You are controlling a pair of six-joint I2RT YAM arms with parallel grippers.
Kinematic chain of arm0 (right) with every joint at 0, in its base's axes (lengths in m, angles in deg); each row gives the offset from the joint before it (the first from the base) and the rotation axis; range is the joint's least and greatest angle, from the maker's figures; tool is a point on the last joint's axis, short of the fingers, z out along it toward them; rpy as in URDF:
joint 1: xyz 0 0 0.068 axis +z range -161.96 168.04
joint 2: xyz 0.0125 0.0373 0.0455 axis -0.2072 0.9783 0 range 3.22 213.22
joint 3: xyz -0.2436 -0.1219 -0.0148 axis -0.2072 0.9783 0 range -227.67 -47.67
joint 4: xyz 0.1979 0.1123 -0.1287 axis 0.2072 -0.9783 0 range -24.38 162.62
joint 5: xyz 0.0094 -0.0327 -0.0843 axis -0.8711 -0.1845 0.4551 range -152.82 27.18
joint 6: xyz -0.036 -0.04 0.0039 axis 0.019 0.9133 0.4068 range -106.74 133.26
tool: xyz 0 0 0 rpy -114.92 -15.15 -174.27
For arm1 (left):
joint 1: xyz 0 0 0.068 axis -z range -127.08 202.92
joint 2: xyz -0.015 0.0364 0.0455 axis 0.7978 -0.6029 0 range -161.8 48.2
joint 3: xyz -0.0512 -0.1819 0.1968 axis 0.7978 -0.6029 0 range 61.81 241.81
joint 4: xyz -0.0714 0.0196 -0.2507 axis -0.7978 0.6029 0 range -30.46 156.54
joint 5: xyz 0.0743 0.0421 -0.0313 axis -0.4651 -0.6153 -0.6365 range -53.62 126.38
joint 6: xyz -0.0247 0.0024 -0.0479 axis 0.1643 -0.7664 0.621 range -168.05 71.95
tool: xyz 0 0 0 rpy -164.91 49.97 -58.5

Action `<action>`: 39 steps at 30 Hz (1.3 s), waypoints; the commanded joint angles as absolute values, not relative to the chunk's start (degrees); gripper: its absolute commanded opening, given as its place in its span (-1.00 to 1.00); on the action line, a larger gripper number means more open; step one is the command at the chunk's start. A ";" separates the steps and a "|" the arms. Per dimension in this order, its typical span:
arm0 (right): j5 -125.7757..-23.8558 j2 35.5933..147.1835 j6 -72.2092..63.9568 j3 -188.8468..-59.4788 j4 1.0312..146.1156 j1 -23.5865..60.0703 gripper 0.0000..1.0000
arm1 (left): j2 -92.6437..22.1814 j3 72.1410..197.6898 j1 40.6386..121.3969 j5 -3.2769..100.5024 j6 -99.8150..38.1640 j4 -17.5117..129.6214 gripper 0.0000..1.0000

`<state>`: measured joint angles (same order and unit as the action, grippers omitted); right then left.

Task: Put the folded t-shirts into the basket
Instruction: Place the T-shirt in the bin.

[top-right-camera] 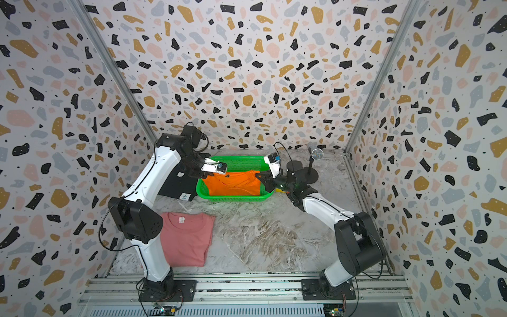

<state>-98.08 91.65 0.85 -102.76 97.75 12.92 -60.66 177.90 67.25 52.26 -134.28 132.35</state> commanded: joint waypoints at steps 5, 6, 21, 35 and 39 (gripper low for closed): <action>-98.07 90.63 1.37 -103.12 98.06 12.83 -1.00 | -60.20 176.14 67.05 52.16 -133.20 132.02 -1.00; -97.92 90.86 1.77 -103.48 97.63 12.84 -1.00 | -60.36 176.09 67.02 52.20 -132.89 131.22 -1.00; -95.20 99.02 6.07 -109.80 93.16 12.90 -1.00 | -69.09 179.74 67.07 50.56 -134.80 125.83 -1.00; -87.05 108.02 10.58 -118.19 91.78 12.69 -1.00 | -79.57 189.04 66.11 50.01 -139.36 118.14 -0.99; -83.18 110.38 8.60 -118.69 95.10 12.68 -0.97 | -81.08 188.80 65.93 50.15 -138.72 112.55 -0.62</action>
<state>-86.70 109.81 9.58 -117.04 93.00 12.86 -80.22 187.48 66.46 49.40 -138.48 117.18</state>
